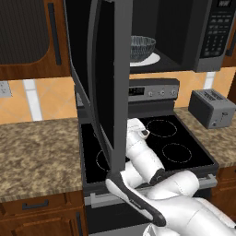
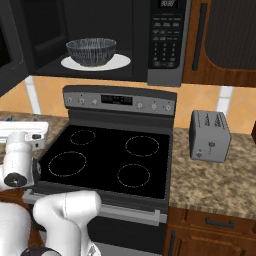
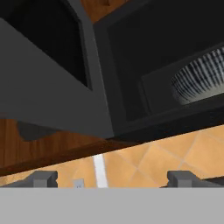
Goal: Open the microwave, place the bowl with waffle inside the microwave, then close the microwave door and turn it on.
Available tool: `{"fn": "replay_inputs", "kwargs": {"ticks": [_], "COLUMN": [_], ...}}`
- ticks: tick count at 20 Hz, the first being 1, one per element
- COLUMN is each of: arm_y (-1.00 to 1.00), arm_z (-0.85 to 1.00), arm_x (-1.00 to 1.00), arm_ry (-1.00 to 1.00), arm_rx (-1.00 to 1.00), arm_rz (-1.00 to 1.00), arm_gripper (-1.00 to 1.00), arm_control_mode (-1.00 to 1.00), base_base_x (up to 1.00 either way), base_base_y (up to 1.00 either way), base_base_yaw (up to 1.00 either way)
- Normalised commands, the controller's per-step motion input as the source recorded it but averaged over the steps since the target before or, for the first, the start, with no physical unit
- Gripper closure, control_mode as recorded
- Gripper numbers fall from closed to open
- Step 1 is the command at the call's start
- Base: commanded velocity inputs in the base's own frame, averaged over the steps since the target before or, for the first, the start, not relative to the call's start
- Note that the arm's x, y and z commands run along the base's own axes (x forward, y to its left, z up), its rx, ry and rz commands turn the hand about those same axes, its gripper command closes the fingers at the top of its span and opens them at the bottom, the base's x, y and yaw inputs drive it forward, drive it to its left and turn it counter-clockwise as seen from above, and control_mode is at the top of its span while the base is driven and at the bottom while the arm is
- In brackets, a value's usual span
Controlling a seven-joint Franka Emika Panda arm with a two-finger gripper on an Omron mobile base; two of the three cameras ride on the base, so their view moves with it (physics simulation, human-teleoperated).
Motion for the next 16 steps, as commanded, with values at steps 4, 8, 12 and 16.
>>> {"fn": "replay_inputs", "kwargs": {"ticks": [4,8,12,16], "arm_y": [0.54,0.56,0.53,0.51], "arm_z": [-0.20,-0.16,-0.10,-0.08], "arm_x": [0.00,0.00,0.00,0.00], "arm_ry": [-0.14,-0.12,-0.11,-0.14], "arm_rx": [-0.01,0.00,0.00,0.00], "arm_rz": [-0.06,-0.05,-0.05,-0.04], "arm_gripper": [-1.00,-1.00,-1.00,-1.00], "arm_control_mode": [-1.00,-1.00,-1.00,-1.00], "base_base_x": [0.00,0.00,0.00,0.00], "base_base_y": [0.00,0.00,0.00,0.00], "base_base_yaw": [0.00,0.00,0.00,0.00]}}
